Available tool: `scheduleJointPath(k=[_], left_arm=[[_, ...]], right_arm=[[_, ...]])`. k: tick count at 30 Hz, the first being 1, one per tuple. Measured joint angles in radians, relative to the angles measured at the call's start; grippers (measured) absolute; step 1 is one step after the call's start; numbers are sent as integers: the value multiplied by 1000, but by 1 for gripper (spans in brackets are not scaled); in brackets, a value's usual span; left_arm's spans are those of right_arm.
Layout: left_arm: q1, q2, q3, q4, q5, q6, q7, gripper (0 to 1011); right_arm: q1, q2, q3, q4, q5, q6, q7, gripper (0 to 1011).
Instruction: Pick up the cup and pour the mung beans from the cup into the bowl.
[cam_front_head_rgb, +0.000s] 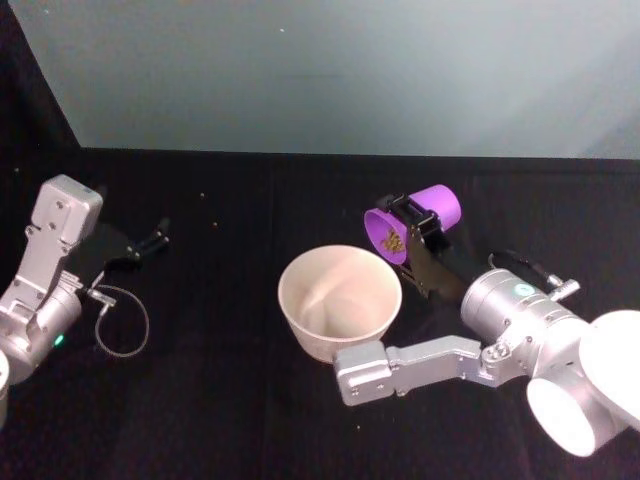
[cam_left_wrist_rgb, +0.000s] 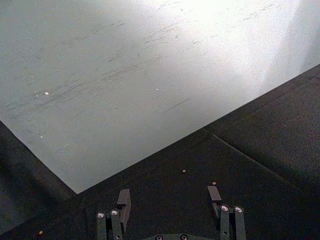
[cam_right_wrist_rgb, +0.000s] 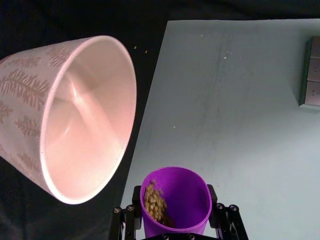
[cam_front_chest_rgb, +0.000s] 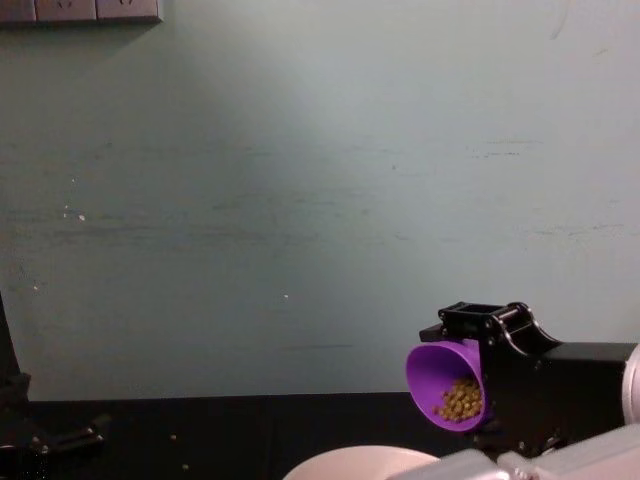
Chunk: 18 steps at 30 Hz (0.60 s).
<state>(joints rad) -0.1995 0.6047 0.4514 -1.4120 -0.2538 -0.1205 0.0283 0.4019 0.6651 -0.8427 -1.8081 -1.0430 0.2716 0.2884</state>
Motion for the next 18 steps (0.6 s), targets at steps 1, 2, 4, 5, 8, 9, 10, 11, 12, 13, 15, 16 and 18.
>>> scheduleJointPath(k=[1,2,4,5,8,9,10,11,12,13,15,16,18], left_arm=[[0,0,0,0,0,0,0,1000],[0,0,0,0,0,0,0,1000],[0,0,0,0,0,0,0,1000],[0,0,0,0,0,0,0,1000],[0,0,0,0,0,0,0,1000],[0,0,0,0,0,0,0,1000],[0,0,0,0,0,0,0,1000],[0,0,0,0,0,0,0,1000],[0,0,0,0,0,0,0,1000],[0,0,0,0,0,0,0,1000],[0,0,0,0,0,0,0,1000],[0,0,0,0,0,0,0,1000],[0,0,0,0,0,0,0,1000]], right_arm=[[0,0,-2,0,-8,1,1,734],[0,0,-3,0,-16,2,2,734],[0,-1,-8,0,-39,5,6,734],[0,-1,-9,0,-45,5,7,734],[-1,-5,-17,5,-81,6,10,734],[-1,-7,-19,7,-87,6,11,734],[-1,-8,-21,8,-94,6,12,734],[-1,-10,-22,10,-100,6,13,734],[-1,-12,-24,12,-107,6,14,734],[-1,-15,-26,16,-118,5,15,734],[-2,-19,-29,19,-129,5,17,734],[-2,-21,-30,21,-134,4,18,734],[-4,-26,-32,23,-148,3,21,734]])
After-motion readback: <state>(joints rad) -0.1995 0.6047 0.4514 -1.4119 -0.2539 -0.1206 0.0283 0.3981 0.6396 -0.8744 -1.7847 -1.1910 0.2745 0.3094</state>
